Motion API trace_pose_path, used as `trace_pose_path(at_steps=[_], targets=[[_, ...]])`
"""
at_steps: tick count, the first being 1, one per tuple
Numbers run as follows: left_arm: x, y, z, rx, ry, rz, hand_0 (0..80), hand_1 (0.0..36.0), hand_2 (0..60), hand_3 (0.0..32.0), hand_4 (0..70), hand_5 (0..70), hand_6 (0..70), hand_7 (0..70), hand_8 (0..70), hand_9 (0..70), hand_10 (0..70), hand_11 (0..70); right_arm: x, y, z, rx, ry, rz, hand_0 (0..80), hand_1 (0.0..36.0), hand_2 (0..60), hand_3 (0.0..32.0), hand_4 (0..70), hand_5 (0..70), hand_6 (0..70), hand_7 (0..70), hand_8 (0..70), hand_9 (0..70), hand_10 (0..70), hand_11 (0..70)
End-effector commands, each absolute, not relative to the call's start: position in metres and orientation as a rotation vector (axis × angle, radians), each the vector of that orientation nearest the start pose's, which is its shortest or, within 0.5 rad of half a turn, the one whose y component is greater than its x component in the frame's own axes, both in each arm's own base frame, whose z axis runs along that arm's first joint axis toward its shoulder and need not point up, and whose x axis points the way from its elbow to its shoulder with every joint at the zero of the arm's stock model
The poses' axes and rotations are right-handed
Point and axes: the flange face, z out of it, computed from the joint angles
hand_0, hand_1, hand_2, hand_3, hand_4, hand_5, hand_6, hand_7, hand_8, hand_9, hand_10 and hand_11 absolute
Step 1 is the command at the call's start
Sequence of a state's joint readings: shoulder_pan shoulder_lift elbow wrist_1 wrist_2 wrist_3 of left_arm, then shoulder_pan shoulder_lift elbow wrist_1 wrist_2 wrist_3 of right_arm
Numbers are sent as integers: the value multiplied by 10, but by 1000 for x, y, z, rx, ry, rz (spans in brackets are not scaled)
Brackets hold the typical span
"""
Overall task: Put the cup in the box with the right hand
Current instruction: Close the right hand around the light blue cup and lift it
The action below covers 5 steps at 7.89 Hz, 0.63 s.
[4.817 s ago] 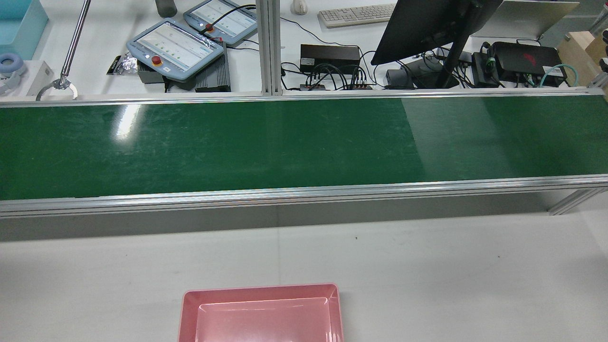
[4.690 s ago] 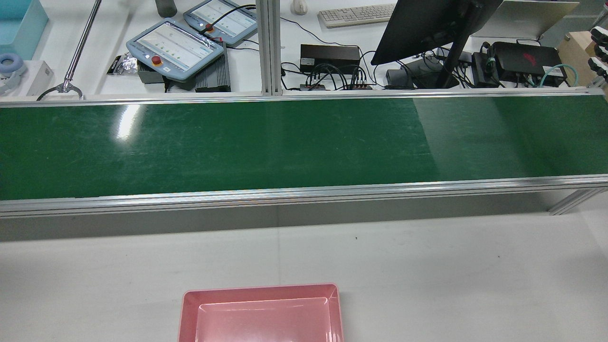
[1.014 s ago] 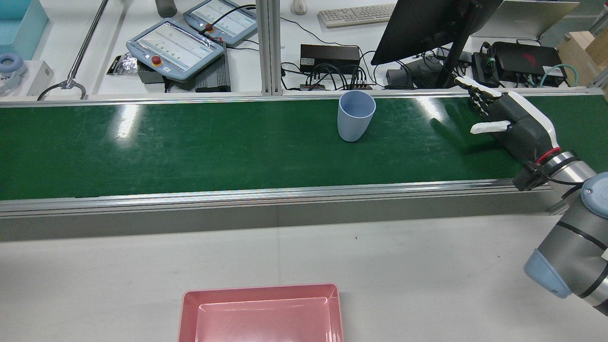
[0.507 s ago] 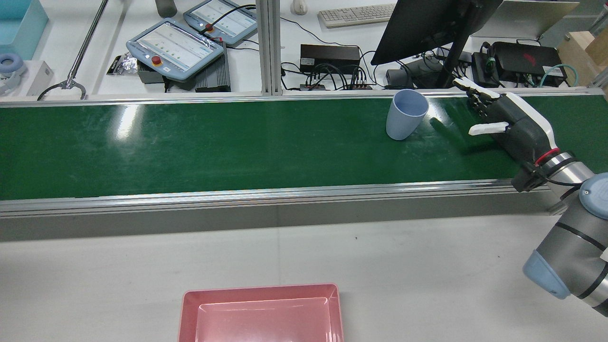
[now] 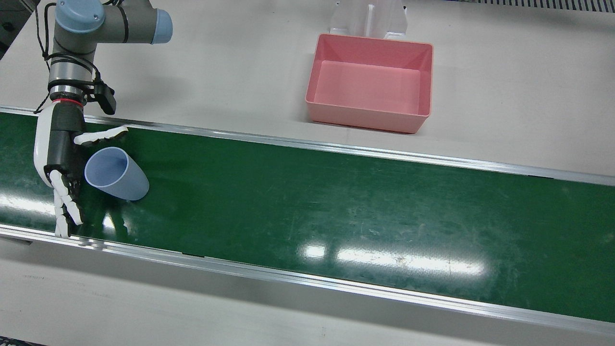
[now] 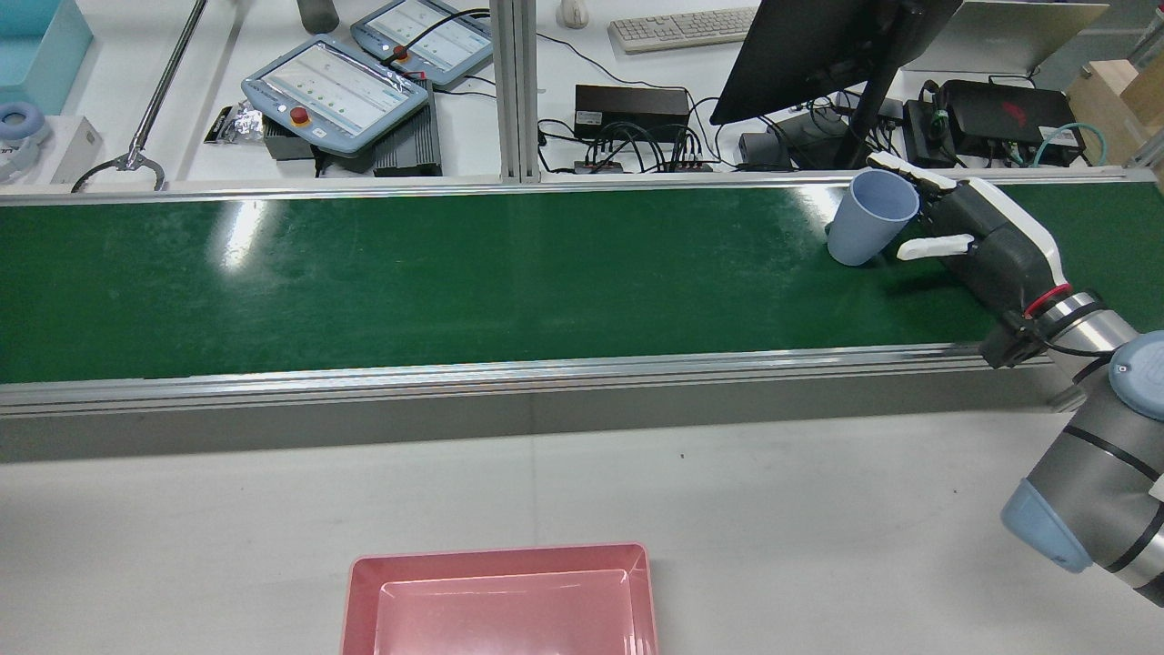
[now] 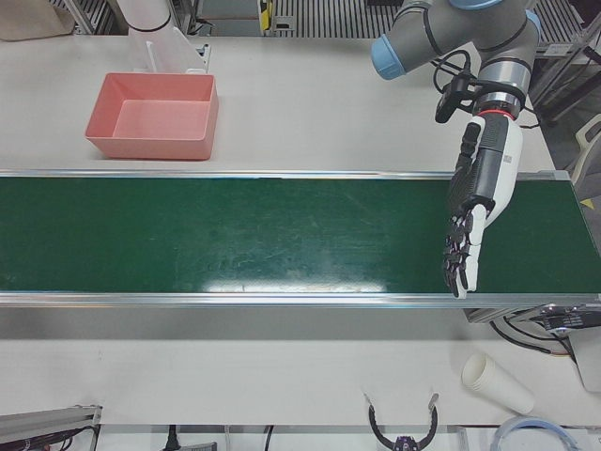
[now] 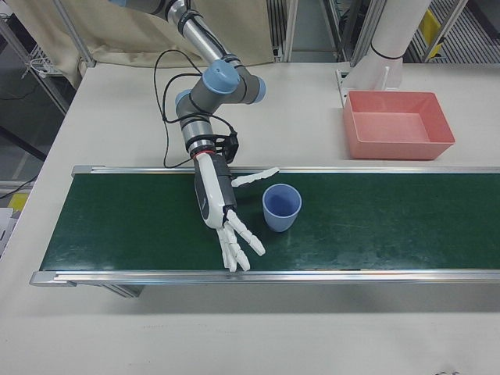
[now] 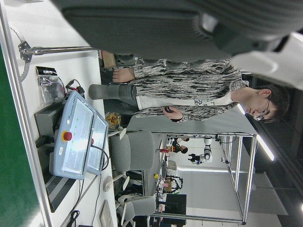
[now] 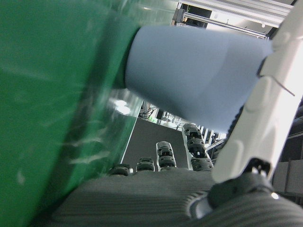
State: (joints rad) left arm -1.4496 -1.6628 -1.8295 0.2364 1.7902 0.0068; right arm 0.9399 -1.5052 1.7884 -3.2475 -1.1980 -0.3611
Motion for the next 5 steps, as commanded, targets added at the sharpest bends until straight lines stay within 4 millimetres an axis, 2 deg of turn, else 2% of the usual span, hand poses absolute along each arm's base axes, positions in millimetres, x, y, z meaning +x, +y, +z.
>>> trace_pose_path(at_steps=[1, 2, 3, 4, 5], targets=[[-48, -525, 539, -338, 2146, -1910, 0, 0, 0, 0, 0, 0, 0, 0, 0, 0, 0, 0, -162, -513, 561, -136, 2666, -2288, 474, 134, 13, 0, 19, 43, 77, 305, 40, 118, 24, 49], [-49, -525, 539, -336, 2148, -1909, 0, 0, 0, 0, 0, 0, 0, 0, 0, 0, 0, 0, -156, -512, 559, -159, 2643, -2311, 473, 150, 226, 0, 240, 78, 219, 700, 342, 581, 204, 303], [-49, -525, 539, -335, 2146, -1910, 0, 0, 0, 0, 0, 0, 0, 0, 0, 0, 0, 0, -149, -512, 553, -171, 2645, -2290, 478, 216, 559, 0, 321, 140, 376, 700, 624, 700, 461, 654], [-49, -525, 539, -337, 2147, -1911, 0, 0, 0, 0, 0, 0, 0, 0, 0, 0, 0, 0, -145, -511, 549, -176, 2646, -2277, 485, 253, 600, 0, 267, 158, 394, 700, 647, 700, 507, 700], [-48, -525, 539, -336, 2145, -1909, 0, 0, 0, 0, 0, 0, 0, 0, 0, 0, 0, 0, -145, -510, 544, -170, 2654, -2262, 489, 257, 600, 0, 249, 160, 390, 700, 644, 700, 510, 700]])
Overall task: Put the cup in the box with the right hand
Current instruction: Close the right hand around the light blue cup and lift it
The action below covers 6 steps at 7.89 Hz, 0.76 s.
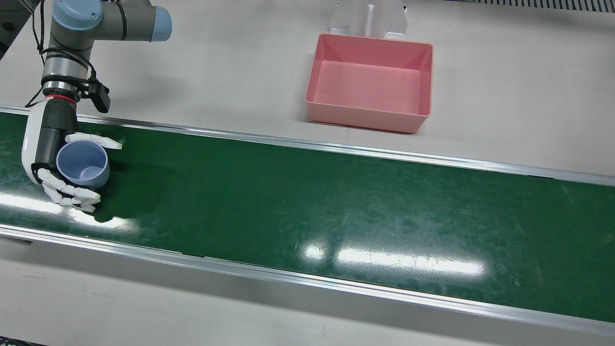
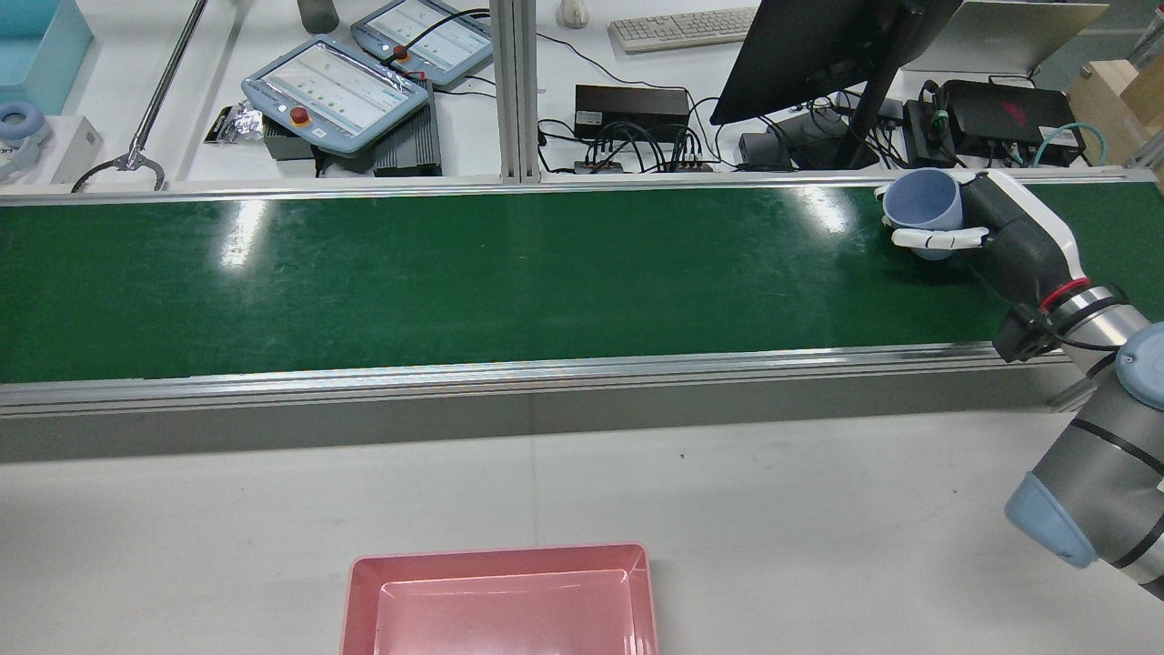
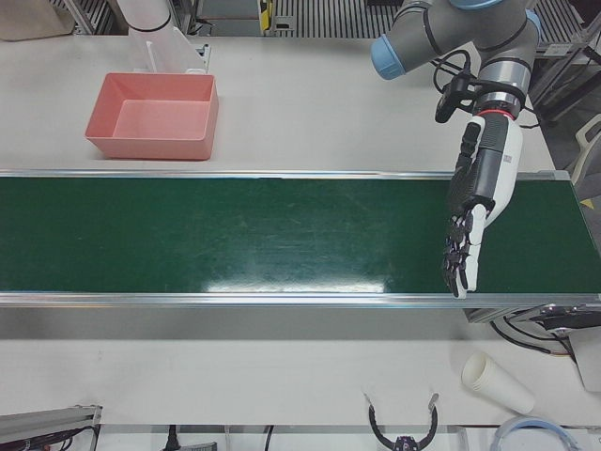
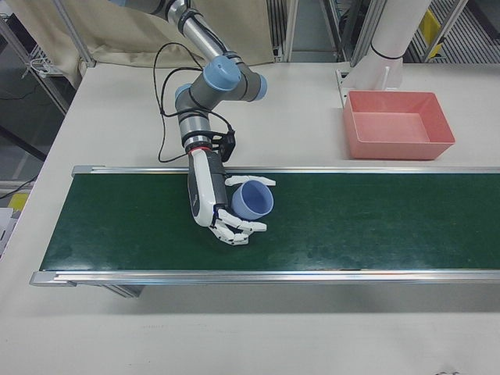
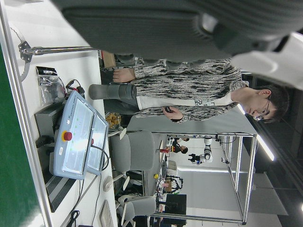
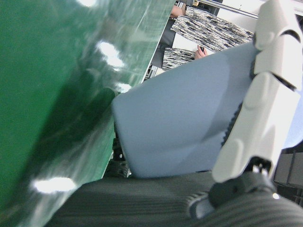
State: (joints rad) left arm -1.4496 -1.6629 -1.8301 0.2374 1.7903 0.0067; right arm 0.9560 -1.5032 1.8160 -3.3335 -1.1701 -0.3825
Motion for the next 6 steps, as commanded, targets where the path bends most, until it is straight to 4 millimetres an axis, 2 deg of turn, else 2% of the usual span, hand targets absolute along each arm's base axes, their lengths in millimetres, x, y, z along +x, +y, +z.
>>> trace_pose_path(at_steps=[1, 3, 4, 5, 6], targets=[[-49, -525, 539, -335, 2146, -1910, 0, 0, 0, 0, 0, 0, 0, 0, 0, 0, 0, 0, -145, -509, 528, -170, 2682, -2217, 493, 242, 554, 0, 210, 158, 371, 700, 625, 700, 499, 700], [-49, -525, 539, -335, 2146, -1910, 0, 0, 0, 0, 0, 0, 0, 0, 0, 0, 0, 0, -147, -499, 476, -203, 2790, -2072, 482, 196, 397, 0, 170, 146, 343, 700, 598, 700, 476, 679], [-49, -525, 539, -335, 2146, -1910, 0, 0, 0, 0, 0, 0, 0, 0, 0, 0, 0, 0, -154, -490, 450, -184, 2843, -1998, 482, 187, 373, 0, 189, 143, 340, 700, 594, 700, 471, 671], [-49, -525, 539, -335, 2146, -1910, 0, 0, 0, 0, 0, 0, 0, 0, 0, 0, 0, 0, -169, -471, 413, -171, 2920, -1927, 483, 180, 350, 0, 202, 140, 338, 700, 591, 700, 468, 665], [-49, -525, 539, -337, 2147, -1911, 0, 0, 0, 0, 0, 0, 0, 0, 0, 0, 0, 0, -198, -451, 384, -117, 2970, -1910, 487, 183, 347, 0, 217, 140, 338, 700, 591, 700, 466, 663]])
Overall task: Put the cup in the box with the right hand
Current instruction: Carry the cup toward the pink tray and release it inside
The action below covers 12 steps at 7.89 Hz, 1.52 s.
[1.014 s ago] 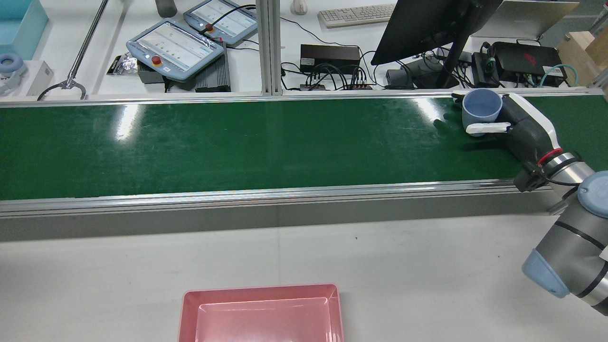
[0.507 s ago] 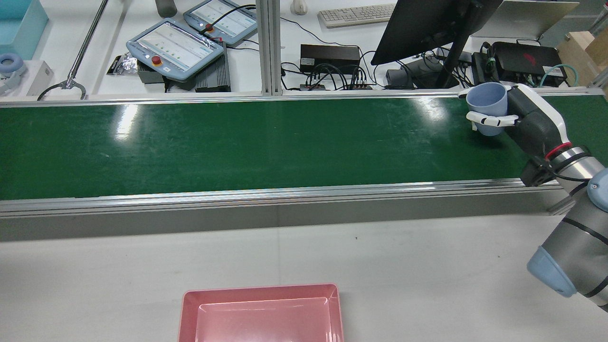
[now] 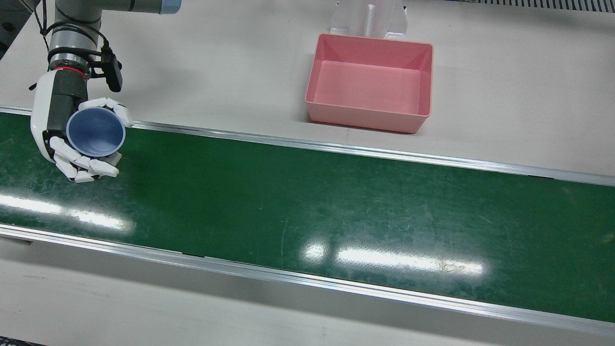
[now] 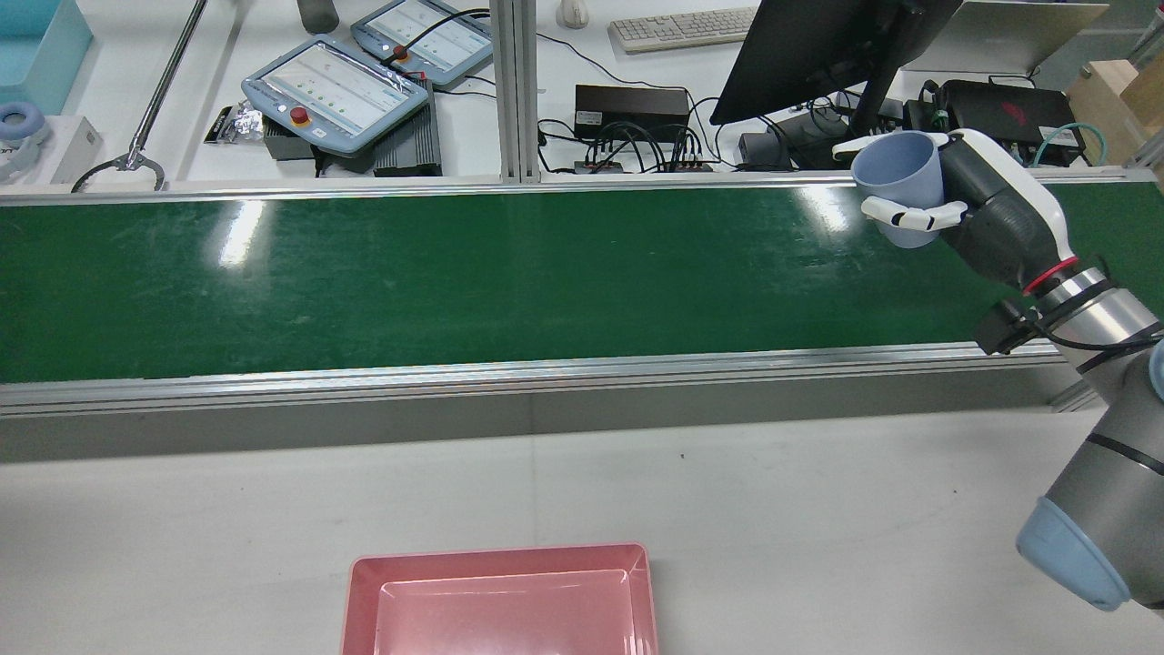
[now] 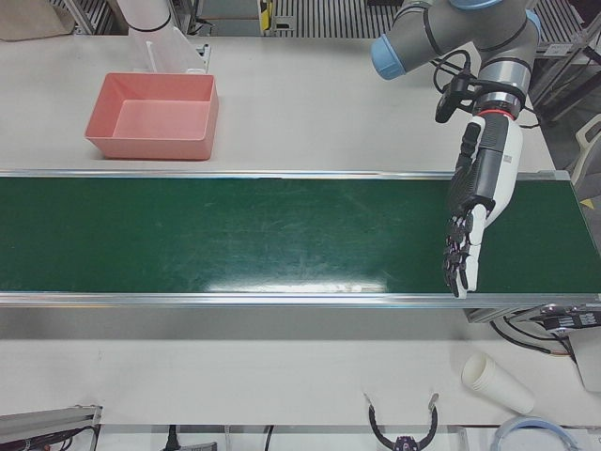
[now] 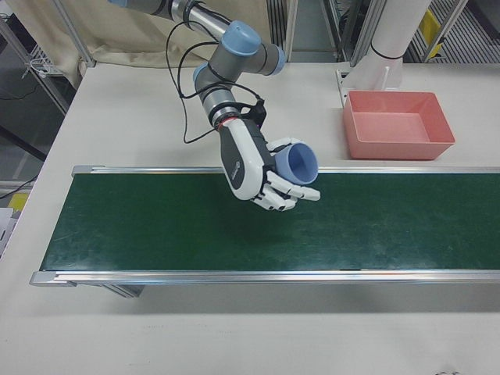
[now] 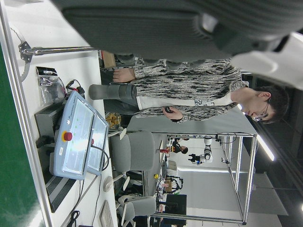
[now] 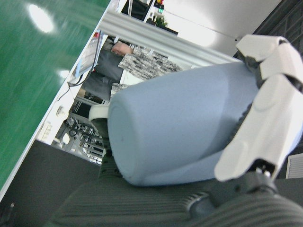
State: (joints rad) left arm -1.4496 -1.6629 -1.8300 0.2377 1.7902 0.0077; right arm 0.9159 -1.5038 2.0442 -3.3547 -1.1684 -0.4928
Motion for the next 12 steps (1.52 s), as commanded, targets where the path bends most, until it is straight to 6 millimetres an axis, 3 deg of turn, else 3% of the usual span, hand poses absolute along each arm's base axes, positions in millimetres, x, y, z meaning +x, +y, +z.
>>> trace_pose_path(at_steps=[1, 4, 5, 6, 7, 8, 9, 10, 12], targets=[[-49, -525, 539, -337, 2147, -1911, 0, 0, 0, 0, 0, 0, 0, 0, 0, 0, 0, 0, -240, -423, 366, -25, 3013, -1879, 492, 187, 348, 0, 253, 140, 341, 700, 593, 700, 464, 660], [-49, -525, 538, -335, 2148, -1908, 0, 0, 0, 0, 0, 0, 0, 0, 0, 0, 0, 0, -369, -299, 310, 213, 3147, -1778, 477, 166, 322, 0, 220, 135, 332, 700, 581, 700, 464, 659], [-49, -525, 539, -337, 2147, -1911, 0, 0, 0, 0, 0, 0, 0, 0, 0, 0, 0, 0, -399, -267, 295, 260, 3194, -1743, 478, 161, 305, 0, 215, 133, 327, 700, 574, 700, 458, 650], [-49, -525, 539, -335, 2146, -1910, 0, 0, 0, 0, 0, 0, 0, 0, 0, 0, 0, 0, -412, -246, 295, 289, 3209, -1750, 474, 153, 284, 0, 217, 128, 320, 700, 563, 700, 449, 636], [-49, -525, 538, -336, 2148, -1909, 0, 0, 0, 0, 0, 0, 0, 0, 0, 0, 0, 0, -416, -239, 297, 307, 3209, -1764, 475, 142, 236, 0, 206, 122, 305, 700, 541, 700, 425, 602], [-49, -525, 538, -336, 2148, -1909, 0, 0, 0, 0, 0, 0, 0, 0, 0, 0, 0, 0, -420, -235, 297, 318, 3215, -1762, 450, 55, 13, 0, 83, 72, 194, 700, 357, 586, 224, 328], [-49, -525, 539, -337, 2147, -1911, 0, 0, 0, 0, 0, 0, 0, 0, 0, 0, 0, 0, -423, -232, 297, 329, 3219, -1759, 418, 35, 0, 0, 0, 24, 32, 99, 15, 49, 7, 16], [-49, -525, 539, -335, 2146, -1910, 0, 0, 0, 0, 0, 0, 0, 0, 0, 0, 0, 0, -424, -231, 297, 339, 3223, -1751, 427, 51, 0, 0, 0, 16, 0, 0, 0, 0, 0, 0], [-49, -525, 539, -337, 2147, -1911, 0, 0, 0, 0, 0, 0, 0, 0, 0, 0, 0, 0, -423, -230, 296, 360, 3226, -1743, 429, 62, 0, 0, 0, 18, 0, 0, 0, 0, 0, 0]])
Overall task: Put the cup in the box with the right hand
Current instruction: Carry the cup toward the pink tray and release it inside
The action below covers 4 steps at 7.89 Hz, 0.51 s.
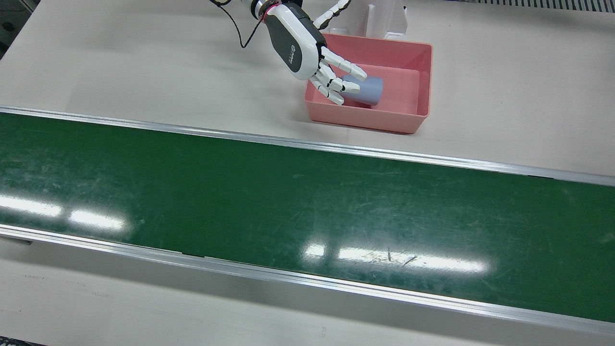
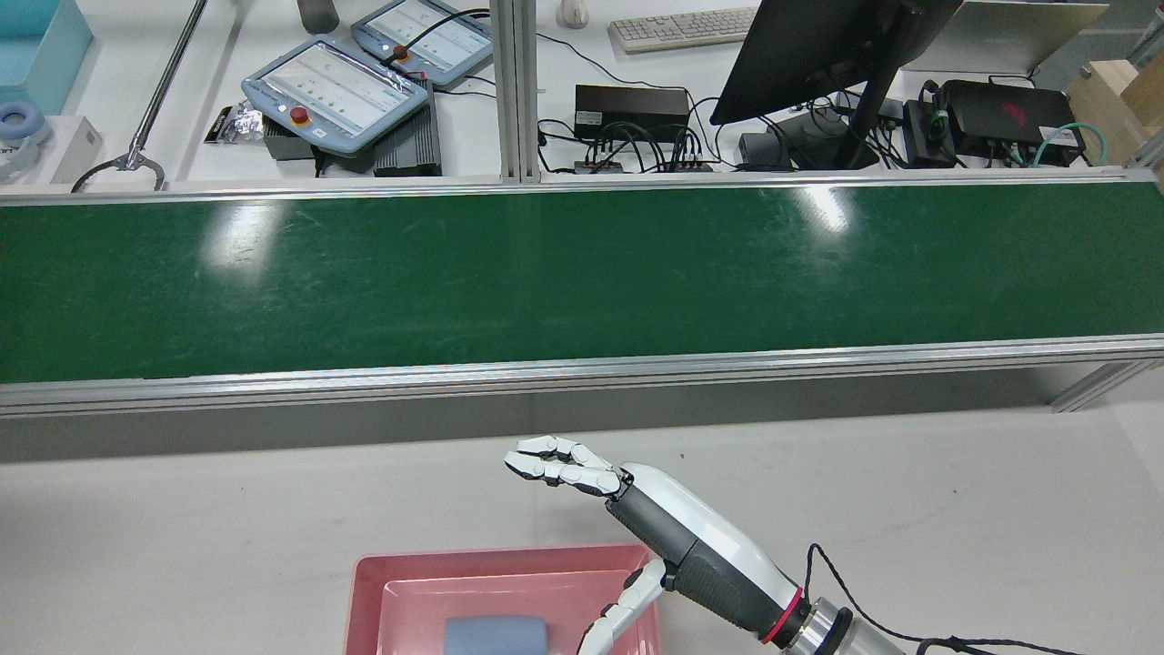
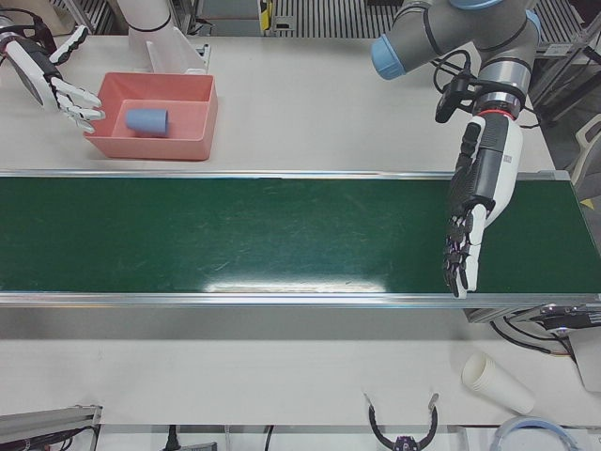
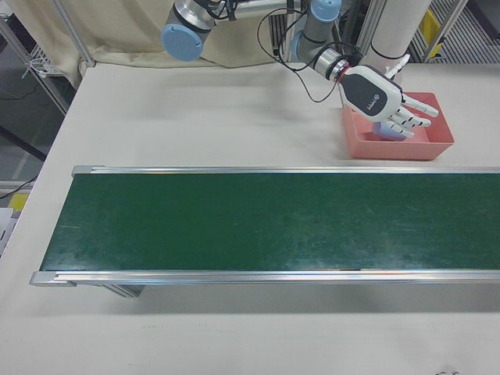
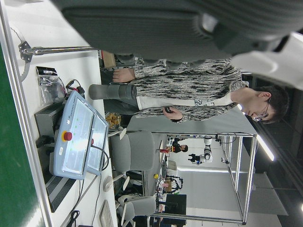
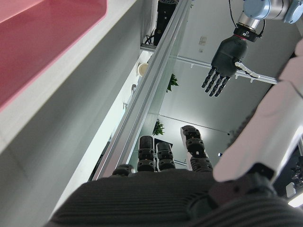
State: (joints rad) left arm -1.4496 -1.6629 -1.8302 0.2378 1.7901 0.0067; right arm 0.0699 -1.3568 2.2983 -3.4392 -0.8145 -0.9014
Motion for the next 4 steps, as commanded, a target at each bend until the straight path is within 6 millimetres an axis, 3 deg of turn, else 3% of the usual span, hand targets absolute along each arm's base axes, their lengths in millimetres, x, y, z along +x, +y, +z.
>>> trace_pose_path(at_steps=[1, 2, 3, 4], targets=[[-49, -525, 539, -335, 2146, -1910, 0, 0, 0, 0, 0, 0, 0, 0, 0, 0, 0, 0, -408, -245, 296, -249, -2297, 1258, 434, 68, 0, 58, 0, 20, 0, 0, 0, 0, 0, 0], [-49, -525, 539, -337, 2147, -1911, 0, 0, 0, 0, 0, 0, 0, 0, 0, 0, 0, 0, -379, -270, 307, -234, -2311, 1322, 437, 71, 0, 84, 0, 22, 0, 0, 0, 0, 0, 0], [-49, -525, 539, -337, 2147, -1911, 0, 0, 0, 0, 0, 0, 0, 0, 0, 0, 0, 0, -343, -301, 323, -210, -2328, 1408, 444, 78, 0, 78, 0, 24, 0, 0, 0, 0, 0, 0], [-49, -525, 539, -336, 2148, -1909, 0, 0, 0, 0, 0, 0, 0, 0, 0, 0, 0, 0, -302, -344, 332, -167, -2353, 1397, 447, 82, 0, 32, 0, 25, 0, 0, 0, 0, 0, 0]])
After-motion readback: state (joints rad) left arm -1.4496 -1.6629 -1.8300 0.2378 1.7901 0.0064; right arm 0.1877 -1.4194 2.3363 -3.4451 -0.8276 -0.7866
